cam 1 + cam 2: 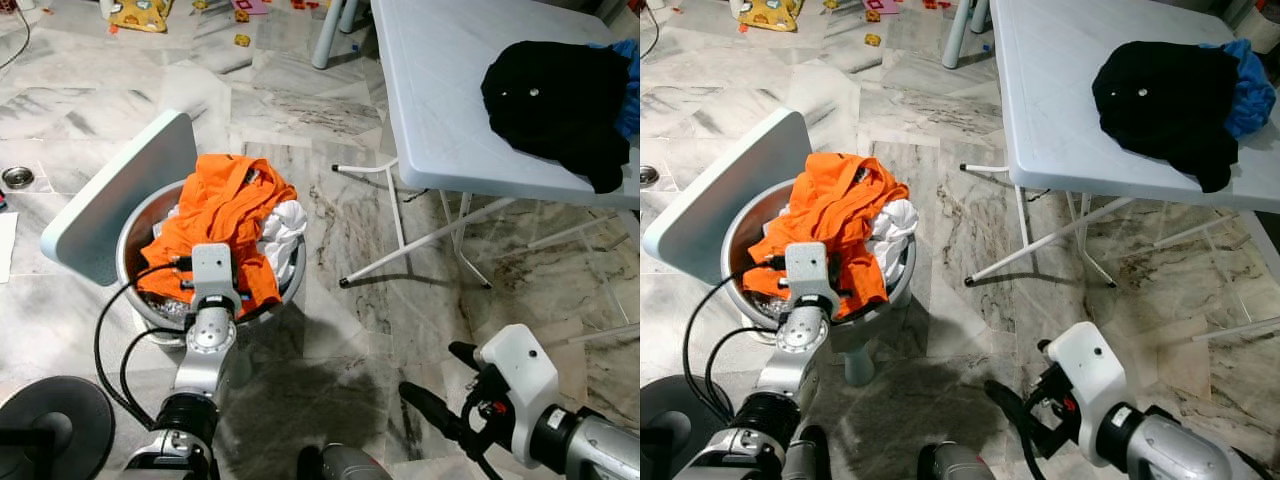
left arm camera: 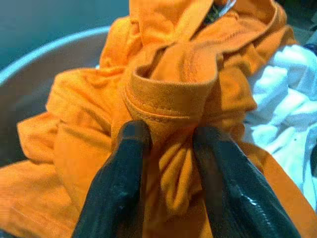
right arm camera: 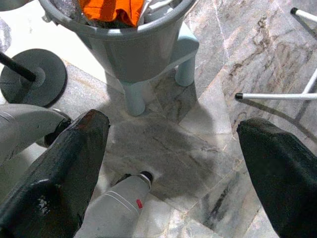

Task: Hang hanger

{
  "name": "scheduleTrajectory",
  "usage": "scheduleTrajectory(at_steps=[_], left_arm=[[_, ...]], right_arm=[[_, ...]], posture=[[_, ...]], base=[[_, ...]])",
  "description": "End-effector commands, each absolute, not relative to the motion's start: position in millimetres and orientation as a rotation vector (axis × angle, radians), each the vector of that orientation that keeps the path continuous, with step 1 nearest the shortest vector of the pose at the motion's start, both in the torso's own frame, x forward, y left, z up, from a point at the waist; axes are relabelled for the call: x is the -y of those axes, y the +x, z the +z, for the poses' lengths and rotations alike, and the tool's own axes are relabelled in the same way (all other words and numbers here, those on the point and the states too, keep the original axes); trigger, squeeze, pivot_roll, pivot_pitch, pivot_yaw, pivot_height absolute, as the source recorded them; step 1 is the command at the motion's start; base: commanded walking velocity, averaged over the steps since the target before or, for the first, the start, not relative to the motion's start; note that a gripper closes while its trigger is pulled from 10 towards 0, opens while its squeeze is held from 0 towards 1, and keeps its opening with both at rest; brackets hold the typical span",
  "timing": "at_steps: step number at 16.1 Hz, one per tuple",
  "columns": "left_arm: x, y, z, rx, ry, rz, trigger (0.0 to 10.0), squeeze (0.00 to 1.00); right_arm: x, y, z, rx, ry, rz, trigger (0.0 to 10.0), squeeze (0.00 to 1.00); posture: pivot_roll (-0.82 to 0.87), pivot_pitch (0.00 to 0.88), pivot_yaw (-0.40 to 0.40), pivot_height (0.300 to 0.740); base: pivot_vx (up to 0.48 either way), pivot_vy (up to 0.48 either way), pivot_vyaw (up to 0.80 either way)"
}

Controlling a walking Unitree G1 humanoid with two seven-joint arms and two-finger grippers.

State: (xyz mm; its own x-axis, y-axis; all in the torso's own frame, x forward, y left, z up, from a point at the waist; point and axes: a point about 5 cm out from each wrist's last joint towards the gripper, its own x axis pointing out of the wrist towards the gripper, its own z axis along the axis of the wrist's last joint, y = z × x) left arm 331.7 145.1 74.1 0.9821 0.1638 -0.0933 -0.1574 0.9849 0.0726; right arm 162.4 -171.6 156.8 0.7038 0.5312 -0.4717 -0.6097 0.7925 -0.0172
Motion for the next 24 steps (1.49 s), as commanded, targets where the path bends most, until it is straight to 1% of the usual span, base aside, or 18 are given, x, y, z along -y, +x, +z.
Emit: scheduleTrajectory(at_steps=[1, 7, 8, 9, 10, 12, 13, 14, 15, 18, 24], left_arm=[[-142.0, 330.2, 71.7, -0.116, 0.064, 0.153, 10.0, 1.00], [-151.8, 336.7, 76.6, -0.129, 0.072, 0.177, 10.0, 1.00], [-153.2, 337.6, 77.1, -0.132, 0.073, 0.180, 10.0, 0.97], [-154.8, 338.8, 78.0, -0.133, 0.071, 0.180, 10.0, 0.88], [-156.5, 341.1, 77.1, -0.156, 0.066, 0.173, 10.0, 0.00], [-154.1, 344.0, 73.5, -0.200, 0.045, 0.123, 10.0, 0.00], [-155.9, 346.0, 73.5, -0.207, 0.028, 0.126, 10.0, 0.00], [-155.8, 347.7, 73.5, -0.212, 0.009, 0.113, 5.4, 0.00], [-155.7, 349.6, 73.9, -0.218, 0.004, 0.100, 0.0, 0.00], [-156.8, 353.0, 73.8, -0.241, -0.006, 0.088, 0.0, 0.00], [-158.1, 355.9, 76.8, -0.218, 0.011, 0.067, 0.0, 0.00]], right_arm=[[173.7, 161.5, 153.8, -0.488, -0.180, 0.633, 10.0, 0.00], [171.7, 161.5, 152.8, -0.486, -0.175, 0.636, 10.0, 0.00], [171.5, 161.4, 152.8, -0.486, -0.174, 0.637, 10.0, 0.00], [171.1, 161.5, 152.7, -0.486, -0.175, 0.638, 10.0, 0.00], [171.0, 161.6, 152.6, -0.485, -0.174, 0.637, 10.0, 0.00], [171.0, 161.3, 152.3, -0.486, -0.174, 0.637, 10.0, 0.00], [170.9, 160.9, 152.2, -0.487, -0.174, 0.638, 10.0, 0.00], [170.9, 160.4, 152.3, -0.488, -0.175, 0.639, 10.0, 0.00], [171.0, 160.0, 152.5, -0.489, -0.175, 0.639, 10.0, 0.00], [171.3, 159.2, 152.9, -0.491, -0.177, 0.637, 10.0, 0.00], [171.1, 159.7, 151.3, -0.491, -0.173, 0.628, 10.0, 0.00]], posture=[[-0.42, 0.228, -0.221, 0.740], [-0.41, 0.229, -0.215, 0.740], [-0.41, 0.229, -0.215, 0.740], [-0.41, 0.230, -0.214, 0.740], [-0.41, 0.230, -0.214, 0.740], [-0.42, 0.234, -0.215, 0.740], [-0.42, 0.234, -0.215, 0.740], [-0.42, 0.236, -0.218, 0.740], [-0.42, 0.236, -0.218, 0.740], [-0.43, 0.240, -0.219, 0.740], [-0.43, 0.240, -0.210, 0.740]], base=[[0.000, 0.000, 0.00], [0.000, 0.000, 0.00], [0.000, 0.000, 0.00], [0.000, 0.000, 0.00], [0.000, 0.000, 0.00], [0.000, 0.000, 0.00], [0.000, 0.000, 0.00], [0.000, 0.000, 0.00], [0.000, 0.000, 0.00], [0.000, 0.000, 0.00], [0.000, 0.000, 0.00]])
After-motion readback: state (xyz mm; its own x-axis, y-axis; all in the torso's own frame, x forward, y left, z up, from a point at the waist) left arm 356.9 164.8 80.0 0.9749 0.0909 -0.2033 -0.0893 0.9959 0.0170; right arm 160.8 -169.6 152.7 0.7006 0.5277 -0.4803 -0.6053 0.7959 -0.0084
